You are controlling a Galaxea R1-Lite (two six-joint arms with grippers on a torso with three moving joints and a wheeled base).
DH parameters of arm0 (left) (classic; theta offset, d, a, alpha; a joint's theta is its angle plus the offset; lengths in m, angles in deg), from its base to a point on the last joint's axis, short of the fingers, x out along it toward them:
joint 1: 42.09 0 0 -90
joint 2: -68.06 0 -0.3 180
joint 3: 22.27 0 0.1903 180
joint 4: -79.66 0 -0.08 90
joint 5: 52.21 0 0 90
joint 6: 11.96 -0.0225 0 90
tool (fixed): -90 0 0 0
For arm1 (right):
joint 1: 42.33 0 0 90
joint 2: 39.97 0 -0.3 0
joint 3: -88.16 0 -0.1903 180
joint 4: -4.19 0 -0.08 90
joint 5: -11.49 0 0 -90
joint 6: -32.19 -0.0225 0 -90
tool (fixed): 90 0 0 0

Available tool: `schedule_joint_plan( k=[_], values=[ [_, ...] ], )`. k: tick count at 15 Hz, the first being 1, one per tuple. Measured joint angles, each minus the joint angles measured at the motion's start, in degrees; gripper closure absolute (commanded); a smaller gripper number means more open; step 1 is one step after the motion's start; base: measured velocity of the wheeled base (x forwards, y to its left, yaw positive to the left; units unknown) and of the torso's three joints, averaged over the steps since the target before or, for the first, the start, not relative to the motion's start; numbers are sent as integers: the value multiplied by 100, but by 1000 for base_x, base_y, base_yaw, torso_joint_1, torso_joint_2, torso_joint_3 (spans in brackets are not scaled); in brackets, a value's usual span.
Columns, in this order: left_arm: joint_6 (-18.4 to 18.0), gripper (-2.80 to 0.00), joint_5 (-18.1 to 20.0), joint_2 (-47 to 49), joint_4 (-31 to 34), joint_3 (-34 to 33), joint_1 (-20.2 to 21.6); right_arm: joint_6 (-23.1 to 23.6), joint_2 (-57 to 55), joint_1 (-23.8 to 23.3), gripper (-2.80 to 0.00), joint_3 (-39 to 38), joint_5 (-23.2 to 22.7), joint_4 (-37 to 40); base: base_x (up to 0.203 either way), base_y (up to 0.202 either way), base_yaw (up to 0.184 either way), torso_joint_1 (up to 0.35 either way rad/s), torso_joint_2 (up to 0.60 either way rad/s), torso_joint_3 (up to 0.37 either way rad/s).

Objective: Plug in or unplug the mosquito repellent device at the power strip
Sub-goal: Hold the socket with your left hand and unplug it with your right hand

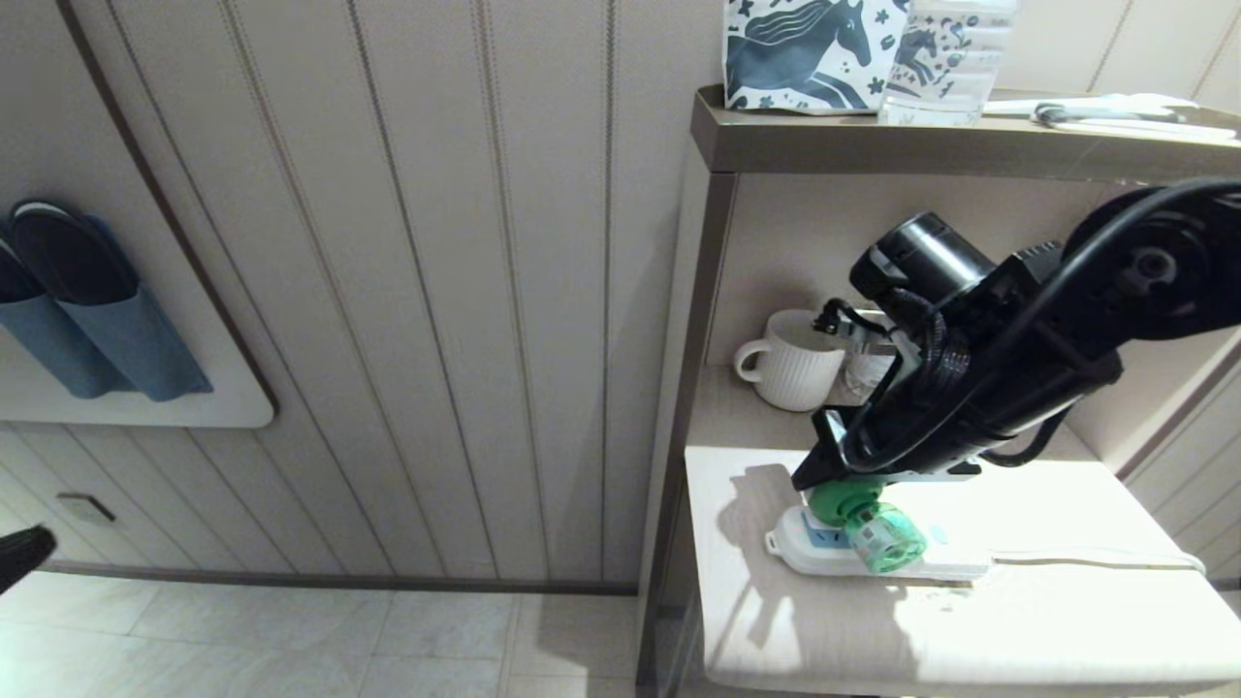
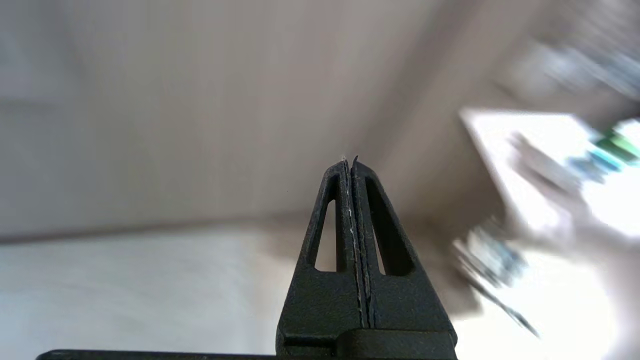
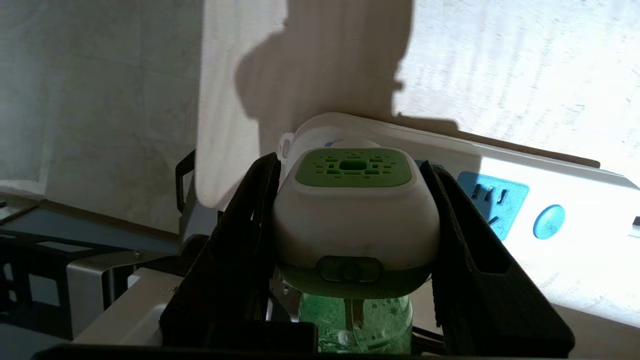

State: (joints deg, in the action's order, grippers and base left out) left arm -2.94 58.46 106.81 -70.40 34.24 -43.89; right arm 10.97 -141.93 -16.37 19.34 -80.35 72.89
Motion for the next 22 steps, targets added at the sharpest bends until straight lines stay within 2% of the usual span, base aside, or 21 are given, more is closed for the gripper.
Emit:
schedule_joint_plan(
  k=[2, 5, 9, 11, 15, 20, 22],
  values=[
    [73, 0, 629, 912, -59, 102, -683, -52, -94, 150, 0, 181, 2, 116, 0, 0, 0, 0, 0, 0],
    [241, 0, 772, 2042, -400, 177, -1781, -192, -281, 405, 0, 453, 3, 312, 0, 0, 0, 0, 0, 0],
    [838, 0, 302, 3129, -1687, 300, -3020, -320, -593, 780, 0, 787, 210, 370, 0, 0, 0, 0, 0, 0],
    [941, 0, 114, 3565, -1894, 499, -3478, -423, -767, 957, 0, 1031, 280, 537, 0, 0, 0, 0, 0, 0],
    [933, 0, -216, 4495, -2162, 709, -4125, -506, -967, 1019, 0, 1279, 289, 643, 0, 0, 0, 0, 0, 0],
    [903, 0, -1154, 5737, -3403, 936, -4768, -670, -1116, 956, 0, 1423, 285, 645, 0, 0, 0, 0, 0, 0],
    [911, 0, -1401, 6057, -3490, 1174, -5047, -686, -1133, 945, 0, 1465, 285, 645, 0, 0, 0, 0, 0, 0]
  ],
)
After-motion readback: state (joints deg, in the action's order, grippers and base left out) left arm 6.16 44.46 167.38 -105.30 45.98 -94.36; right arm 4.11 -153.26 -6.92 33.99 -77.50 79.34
